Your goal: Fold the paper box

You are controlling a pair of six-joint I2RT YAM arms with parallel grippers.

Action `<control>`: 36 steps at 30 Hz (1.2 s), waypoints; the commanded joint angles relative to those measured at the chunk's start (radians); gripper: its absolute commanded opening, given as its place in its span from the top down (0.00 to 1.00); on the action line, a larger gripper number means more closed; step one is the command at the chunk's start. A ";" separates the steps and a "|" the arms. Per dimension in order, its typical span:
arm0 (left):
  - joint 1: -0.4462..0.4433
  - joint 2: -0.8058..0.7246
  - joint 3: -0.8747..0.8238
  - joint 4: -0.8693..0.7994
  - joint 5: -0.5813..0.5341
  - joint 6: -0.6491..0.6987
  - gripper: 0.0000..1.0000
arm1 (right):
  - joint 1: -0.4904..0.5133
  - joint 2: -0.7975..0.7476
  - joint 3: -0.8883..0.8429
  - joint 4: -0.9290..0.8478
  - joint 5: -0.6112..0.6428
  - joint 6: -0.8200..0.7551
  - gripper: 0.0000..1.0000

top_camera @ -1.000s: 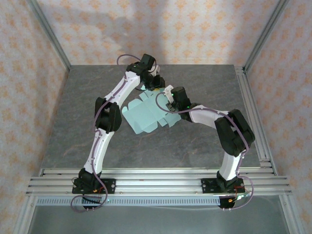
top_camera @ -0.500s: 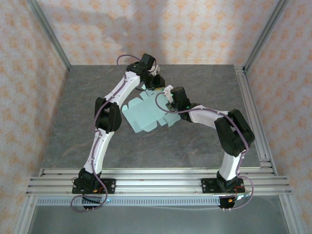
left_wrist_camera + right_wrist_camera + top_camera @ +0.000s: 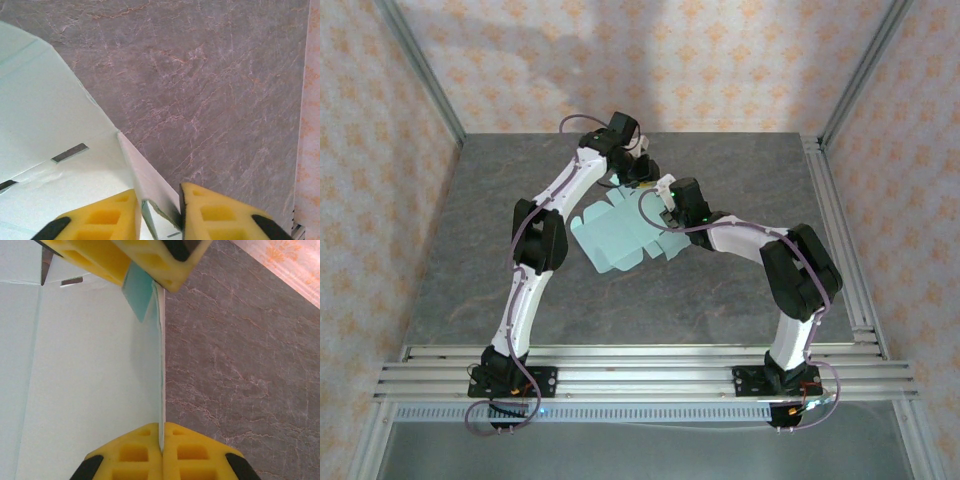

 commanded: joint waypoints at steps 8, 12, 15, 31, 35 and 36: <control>-0.011 -0.083 -0.035 0.040 0.047 -0.024 0.66 | 0.008 0.007 0.037 0.010 0.017 0.005 1.00; -0.011 -0.086 -0.038 0.042 0.059 -0.022 0.73 | 0.008 0.008 0.037 0.009 0.018 0.007 1.00; -0.011 -0.089 -0.039 0.038 0.062 -0.015 0.81 | 0.008 0.005 0.038 0.009 0.014 0.013 1.00; -0.010 -0.147 -0.100 0.060 0.028 -0.007 0.58 | 0.008 -0.002 0.025 0.014 0.023 0.031 1.00; -0.010 -0.204 -0.158 0.059 -0.005 0.017 0.31 | 0.006 0.004 0.030 -0.010 0.025 0.051 1.00; -0.009 -0.228 -0.188 0.068 -0.016 0.023 0.28 | 0.005 0.006 0.034 -0.024 0.023 0.059 1.00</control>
